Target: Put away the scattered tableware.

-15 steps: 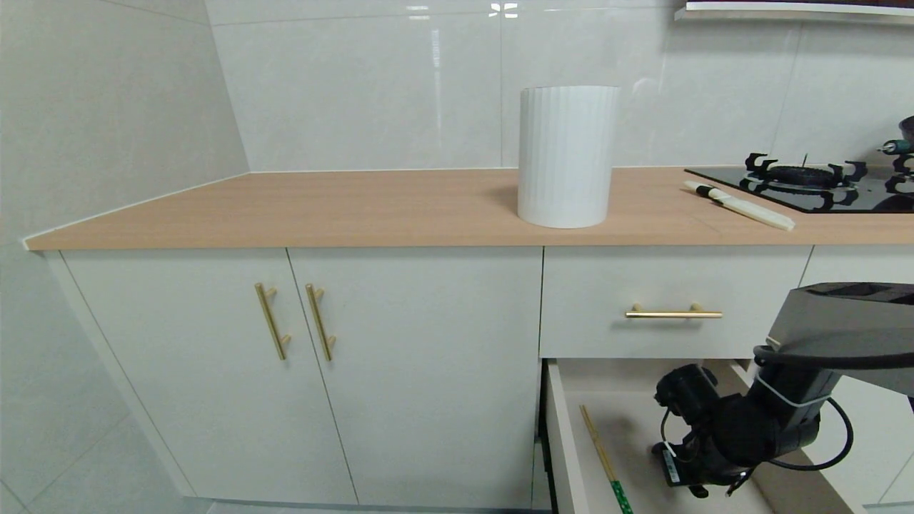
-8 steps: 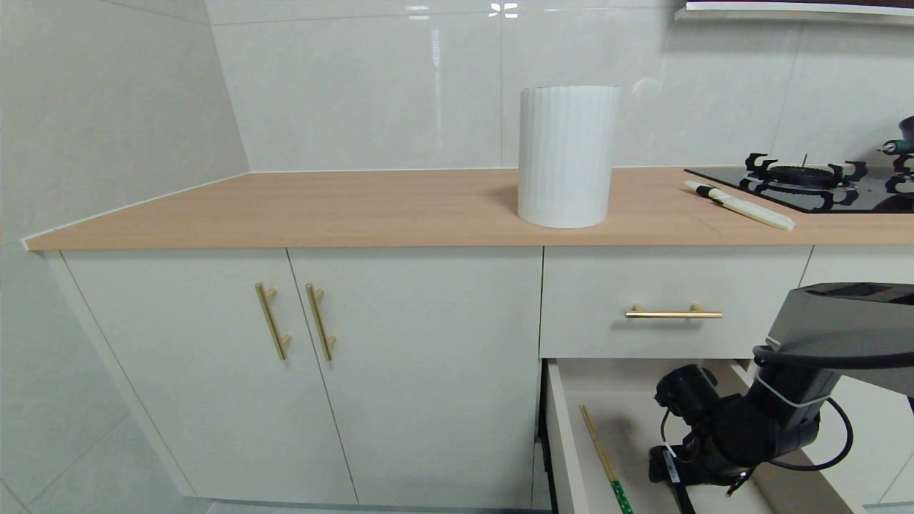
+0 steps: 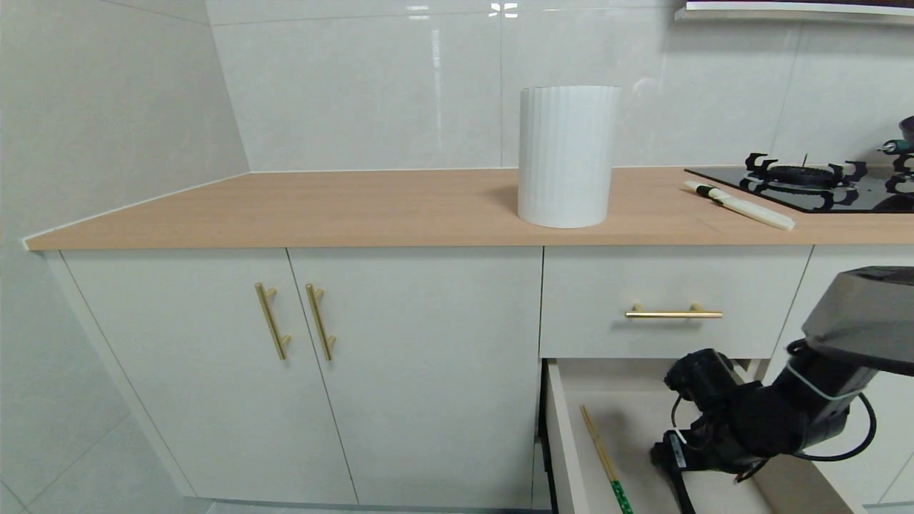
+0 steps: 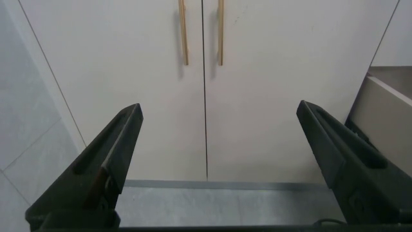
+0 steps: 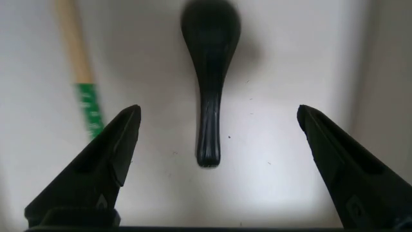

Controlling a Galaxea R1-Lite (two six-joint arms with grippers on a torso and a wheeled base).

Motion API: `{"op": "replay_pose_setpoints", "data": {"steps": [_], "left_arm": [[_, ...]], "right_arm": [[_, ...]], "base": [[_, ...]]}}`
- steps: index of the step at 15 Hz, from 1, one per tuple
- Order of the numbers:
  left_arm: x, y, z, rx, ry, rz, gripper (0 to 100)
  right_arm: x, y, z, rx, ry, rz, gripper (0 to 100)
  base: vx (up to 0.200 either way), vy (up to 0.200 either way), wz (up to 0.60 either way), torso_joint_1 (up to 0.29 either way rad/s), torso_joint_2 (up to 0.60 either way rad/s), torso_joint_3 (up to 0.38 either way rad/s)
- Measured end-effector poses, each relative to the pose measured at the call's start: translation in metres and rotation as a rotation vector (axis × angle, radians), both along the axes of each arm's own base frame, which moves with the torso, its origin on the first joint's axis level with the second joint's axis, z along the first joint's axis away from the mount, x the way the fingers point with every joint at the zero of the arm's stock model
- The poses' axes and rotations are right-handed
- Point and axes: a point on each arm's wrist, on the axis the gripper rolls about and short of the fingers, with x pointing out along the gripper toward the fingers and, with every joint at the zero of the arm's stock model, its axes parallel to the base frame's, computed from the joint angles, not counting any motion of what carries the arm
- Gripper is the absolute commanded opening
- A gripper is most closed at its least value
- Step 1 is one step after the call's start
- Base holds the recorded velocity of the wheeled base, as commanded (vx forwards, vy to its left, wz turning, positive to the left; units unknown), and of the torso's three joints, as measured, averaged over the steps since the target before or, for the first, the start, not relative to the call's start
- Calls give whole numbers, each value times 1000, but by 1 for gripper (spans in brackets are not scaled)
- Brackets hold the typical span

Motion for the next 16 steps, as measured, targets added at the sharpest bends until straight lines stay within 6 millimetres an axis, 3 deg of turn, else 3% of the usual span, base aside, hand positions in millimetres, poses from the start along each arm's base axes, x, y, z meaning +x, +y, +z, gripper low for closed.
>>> {"op": "replay_pose_setpoints", "data": {"steps": [5, 9, 16], "left_arm": [[0, 0, 0, 0, 0, 0, 100], [0, 0, 0, -1, 0, 0, 100], [0, 0, 0, -5, 0, 1, 100]], "right_arm": [[-27, -7, 72, 34, -52, 16, 100], [-50, -9, 116, 41, -82, 38, 100], [-84, -4, 155, 33, -115, 135, 100]], "base": [[0, 0, 0, 0, 0, 0], [0, 0, 0, 0, 0, 0], [-29, 0, 0, 1, 0, 1]]}}
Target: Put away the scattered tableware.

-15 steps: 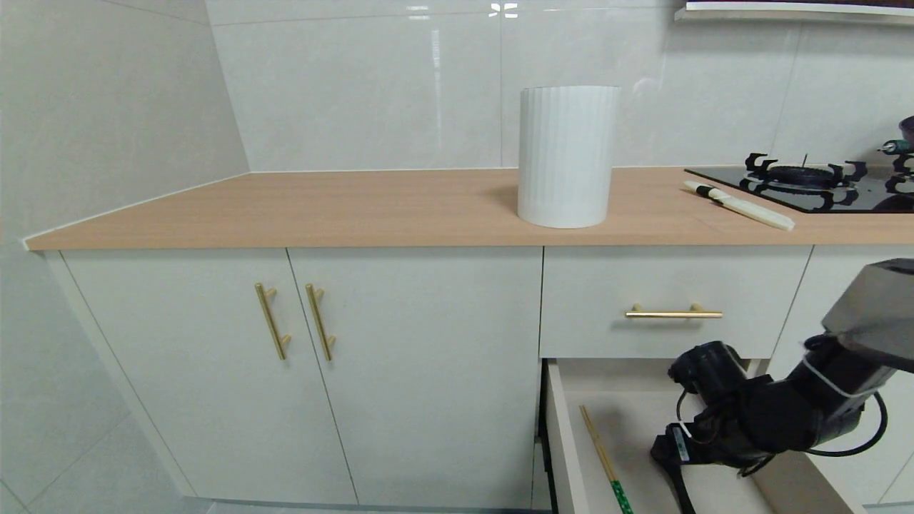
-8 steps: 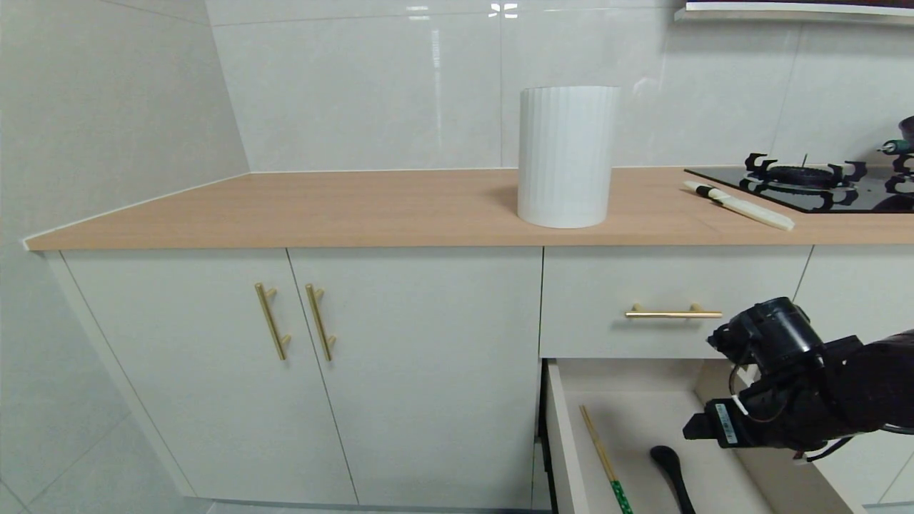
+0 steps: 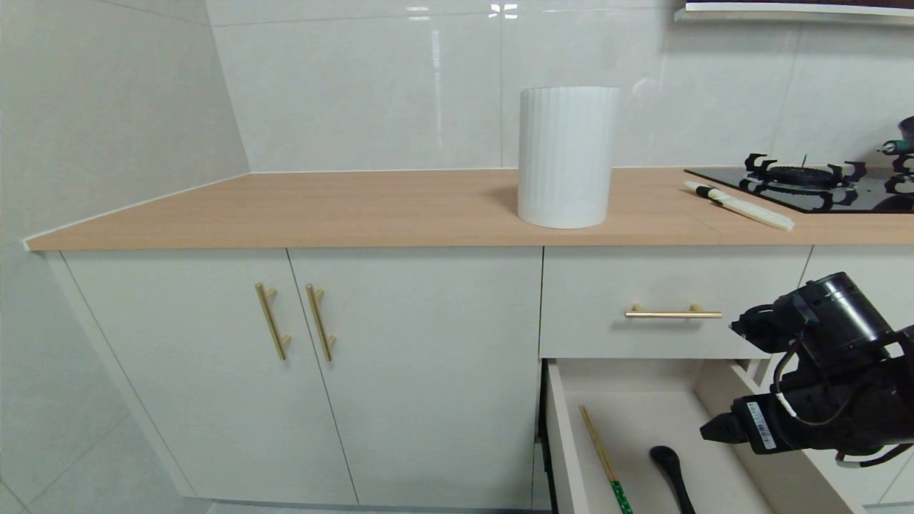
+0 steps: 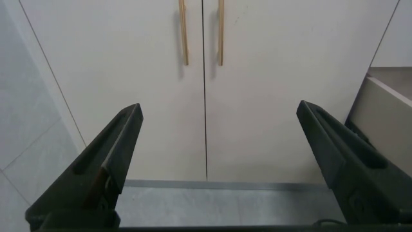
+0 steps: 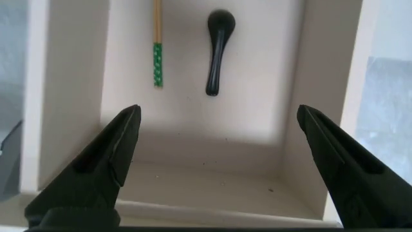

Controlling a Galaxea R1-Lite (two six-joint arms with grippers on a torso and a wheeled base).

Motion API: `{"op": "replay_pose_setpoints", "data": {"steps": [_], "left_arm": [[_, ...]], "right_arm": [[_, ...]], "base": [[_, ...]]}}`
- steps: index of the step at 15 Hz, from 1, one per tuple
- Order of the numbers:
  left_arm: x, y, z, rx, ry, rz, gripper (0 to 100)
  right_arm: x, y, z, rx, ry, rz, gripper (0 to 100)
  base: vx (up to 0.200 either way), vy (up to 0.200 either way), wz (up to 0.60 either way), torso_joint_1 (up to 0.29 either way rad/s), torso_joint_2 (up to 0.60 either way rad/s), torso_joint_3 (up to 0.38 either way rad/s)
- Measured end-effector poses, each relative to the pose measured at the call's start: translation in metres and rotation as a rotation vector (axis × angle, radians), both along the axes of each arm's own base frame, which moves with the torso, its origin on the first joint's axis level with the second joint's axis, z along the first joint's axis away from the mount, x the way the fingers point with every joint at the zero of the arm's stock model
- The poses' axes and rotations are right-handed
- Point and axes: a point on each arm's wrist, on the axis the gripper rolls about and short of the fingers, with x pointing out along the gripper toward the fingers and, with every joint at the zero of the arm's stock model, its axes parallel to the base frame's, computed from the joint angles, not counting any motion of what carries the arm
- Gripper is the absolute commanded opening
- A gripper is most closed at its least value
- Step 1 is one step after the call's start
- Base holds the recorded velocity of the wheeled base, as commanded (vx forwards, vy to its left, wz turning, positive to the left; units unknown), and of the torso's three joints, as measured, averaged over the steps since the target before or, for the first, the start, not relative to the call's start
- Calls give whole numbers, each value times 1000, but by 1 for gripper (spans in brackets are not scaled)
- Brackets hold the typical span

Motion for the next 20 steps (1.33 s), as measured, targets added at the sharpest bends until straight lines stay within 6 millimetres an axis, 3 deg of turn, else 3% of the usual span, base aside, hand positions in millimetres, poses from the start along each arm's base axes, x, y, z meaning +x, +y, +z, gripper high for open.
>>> {"op": "replay_pose_setpoints", "data": {"steps": [10, 20], "left_arm": [[0, 0, 0, -1, 0, -1, 100], [0, 0, 0, 0, 0, 0, 100]], "right_arm": [[-18, 4, 8, -27, 9, 84, 100], [-37, 26, -13, -51, 121, 259, 100]], "base": [[-200, 0, 0, 2, 2, 3], [0, 0, 0, 0, 0, 0]]}}
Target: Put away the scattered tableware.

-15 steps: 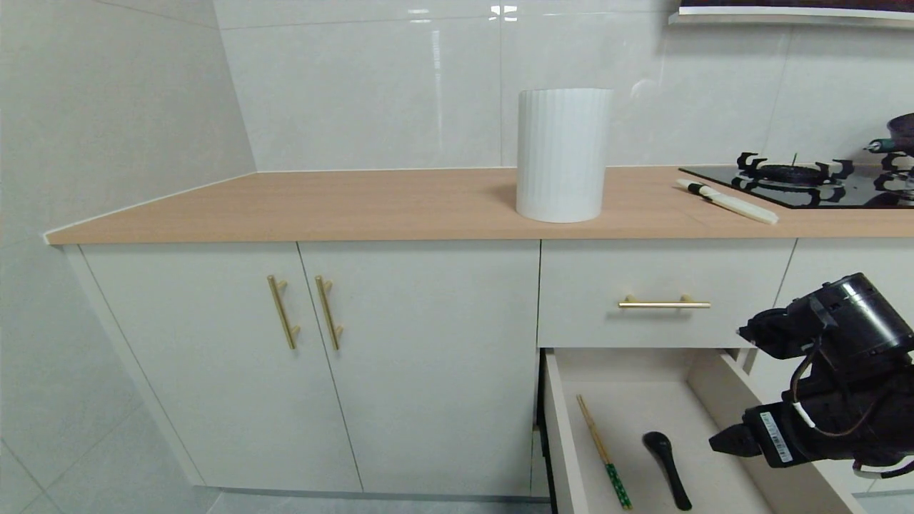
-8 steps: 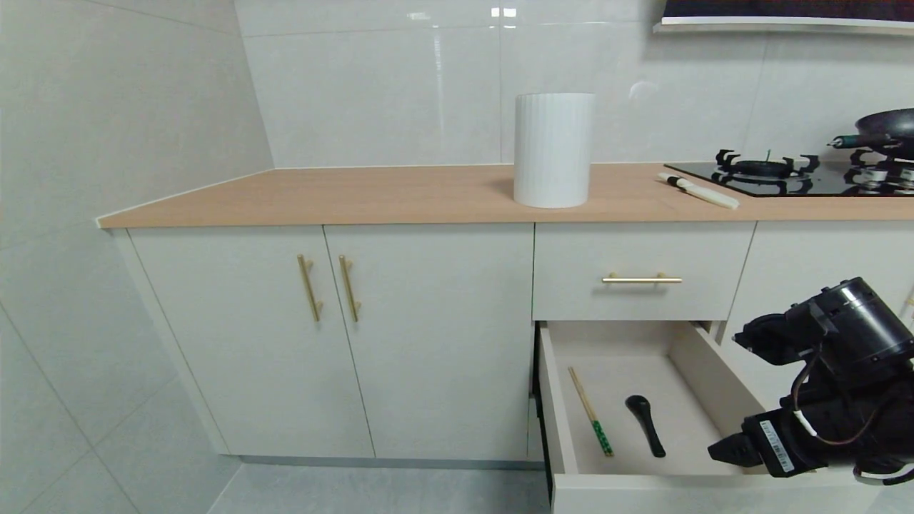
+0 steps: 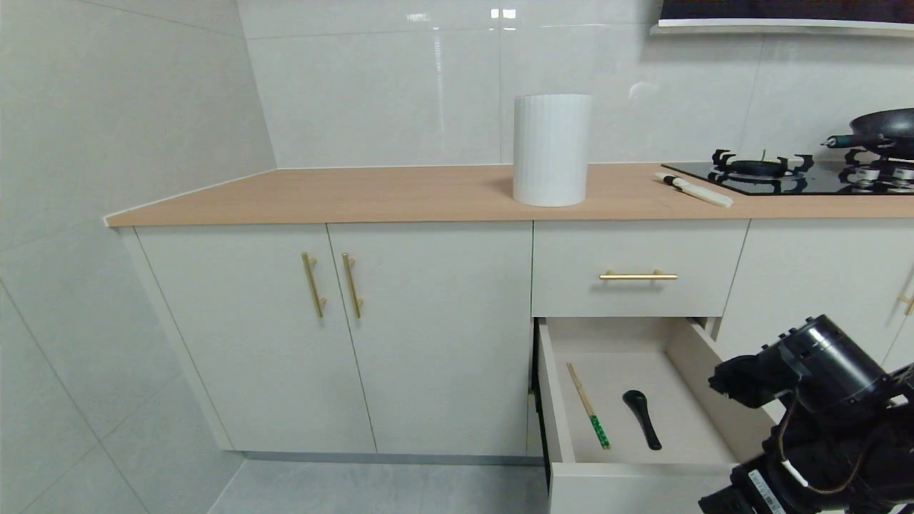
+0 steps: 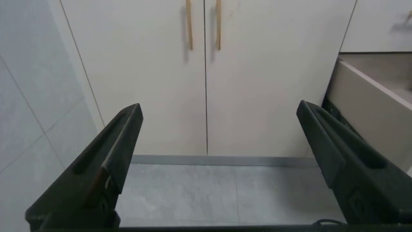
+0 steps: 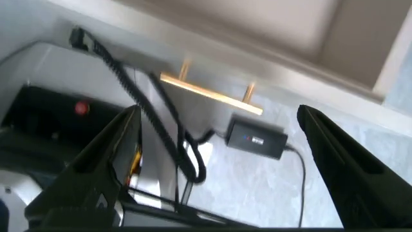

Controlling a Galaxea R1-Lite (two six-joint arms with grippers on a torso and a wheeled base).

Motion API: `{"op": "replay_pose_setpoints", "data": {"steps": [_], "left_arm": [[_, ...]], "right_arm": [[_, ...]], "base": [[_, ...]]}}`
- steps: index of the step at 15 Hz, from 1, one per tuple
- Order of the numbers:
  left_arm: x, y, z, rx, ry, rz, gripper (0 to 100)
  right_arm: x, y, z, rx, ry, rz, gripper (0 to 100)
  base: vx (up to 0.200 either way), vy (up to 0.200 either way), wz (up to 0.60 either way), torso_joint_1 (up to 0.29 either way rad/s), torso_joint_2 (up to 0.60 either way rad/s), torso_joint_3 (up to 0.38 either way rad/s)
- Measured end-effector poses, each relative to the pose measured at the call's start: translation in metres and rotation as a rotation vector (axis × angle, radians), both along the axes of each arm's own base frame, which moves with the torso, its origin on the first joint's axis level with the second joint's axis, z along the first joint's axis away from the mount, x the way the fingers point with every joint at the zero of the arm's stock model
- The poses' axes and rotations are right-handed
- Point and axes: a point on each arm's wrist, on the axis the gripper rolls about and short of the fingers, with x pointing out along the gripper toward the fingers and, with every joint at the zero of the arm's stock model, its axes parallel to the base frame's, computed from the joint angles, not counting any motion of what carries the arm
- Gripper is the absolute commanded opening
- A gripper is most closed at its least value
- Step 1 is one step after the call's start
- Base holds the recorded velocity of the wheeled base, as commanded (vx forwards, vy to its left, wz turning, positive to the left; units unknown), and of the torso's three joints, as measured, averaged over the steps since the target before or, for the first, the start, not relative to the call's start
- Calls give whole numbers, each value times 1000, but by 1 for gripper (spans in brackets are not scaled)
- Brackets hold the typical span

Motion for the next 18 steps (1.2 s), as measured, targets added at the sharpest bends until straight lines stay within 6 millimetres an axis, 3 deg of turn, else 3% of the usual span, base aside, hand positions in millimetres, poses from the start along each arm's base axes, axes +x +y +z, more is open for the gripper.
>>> {"op": "replay_pose_setpoints", "data": {"steps": [3, 7, 14, 18], "left_arm": [[0, 0, 0, 0, 0, 0, 100], [0, 0, 0, 0, 0, 0, 100], [0, 0, 0, 0, 0, 0, 100], [0, 0, 0, 0, 0, 0, 100]], "right_arm": [[-6, 18, -16, -8, 96, 97, 100], [-3, 28, -33, -41, 168, 126, 100], [22, 31, -57, -48, 193, 32, 100], [45, 22, -69, -40, 145, -59, 100]], "base": [[0, 0, 0, 0, 0, 0], [0, 0, 0, 0, 0, 0], [0, 0, 0, 0, 0, 0], [0, 0, 0, 0, 0, 0]]}}
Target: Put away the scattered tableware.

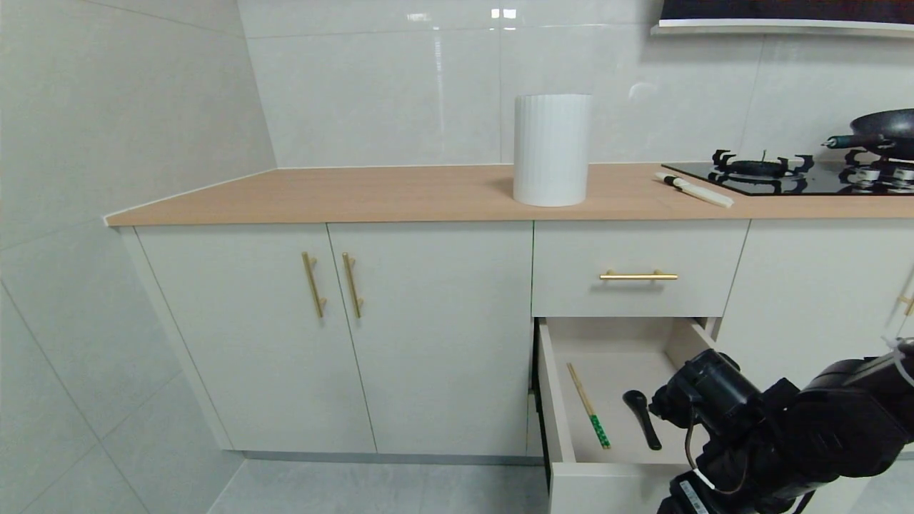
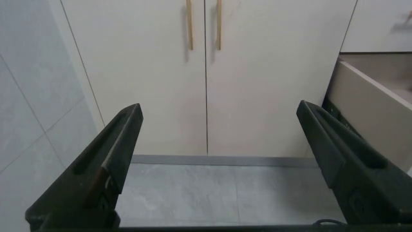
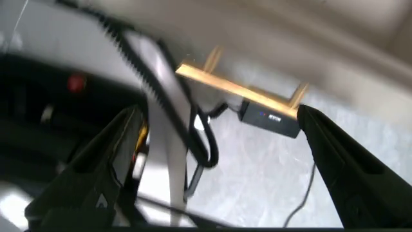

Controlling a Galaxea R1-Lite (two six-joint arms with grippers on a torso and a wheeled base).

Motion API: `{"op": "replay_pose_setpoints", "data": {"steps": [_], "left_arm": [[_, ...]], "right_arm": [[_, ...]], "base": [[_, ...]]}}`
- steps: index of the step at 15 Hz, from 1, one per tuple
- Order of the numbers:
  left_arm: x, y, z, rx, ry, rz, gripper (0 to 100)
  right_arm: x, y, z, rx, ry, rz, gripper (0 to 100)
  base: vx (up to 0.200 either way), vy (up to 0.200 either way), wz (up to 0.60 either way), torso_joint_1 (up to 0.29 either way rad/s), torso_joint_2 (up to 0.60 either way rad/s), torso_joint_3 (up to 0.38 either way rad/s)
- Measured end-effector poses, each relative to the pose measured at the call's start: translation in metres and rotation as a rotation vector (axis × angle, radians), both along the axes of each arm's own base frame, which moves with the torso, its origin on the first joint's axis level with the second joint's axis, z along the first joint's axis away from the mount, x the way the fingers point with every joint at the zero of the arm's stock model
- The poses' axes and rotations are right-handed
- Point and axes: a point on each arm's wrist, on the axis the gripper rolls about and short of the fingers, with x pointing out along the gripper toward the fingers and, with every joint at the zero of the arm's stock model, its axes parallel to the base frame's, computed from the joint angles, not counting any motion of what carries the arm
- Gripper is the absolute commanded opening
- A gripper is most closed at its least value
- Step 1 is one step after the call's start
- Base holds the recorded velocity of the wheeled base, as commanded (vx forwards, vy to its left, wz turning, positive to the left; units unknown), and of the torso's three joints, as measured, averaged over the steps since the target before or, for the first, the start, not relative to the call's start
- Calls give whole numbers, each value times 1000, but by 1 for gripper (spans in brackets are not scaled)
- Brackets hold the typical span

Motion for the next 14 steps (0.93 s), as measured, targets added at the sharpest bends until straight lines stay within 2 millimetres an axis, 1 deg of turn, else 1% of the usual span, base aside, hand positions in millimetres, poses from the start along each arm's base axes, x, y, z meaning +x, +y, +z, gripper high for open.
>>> {"op": "replay_pose_setpoints", "data": {"steps": [2, 8, 11, 14], "left_arm": [[0, 0, 0, 0, 0, 0, 100], [0, 0, 0, 0, 0, 0, 100], [0, 0, 0, 0, 0, 0, 100], [0, 0, 0, 0, 0, 0, 100]], "right_arm": [[8, -4, -5, -3, -22, -34, 100], [27, -3, -17, 33, -112, -148, 100], [45, 0, -24, 99, -225, -237, 100], [65, -6, -37, 126, -315, -314, 100]], "base": [[0, 0, 0, 0, 0, 0], [0, 0, 0, 0, 0, 0], [0, 0, 0, 0, 0, 0], [0, 0, 0, 0, 0, 0]]}}
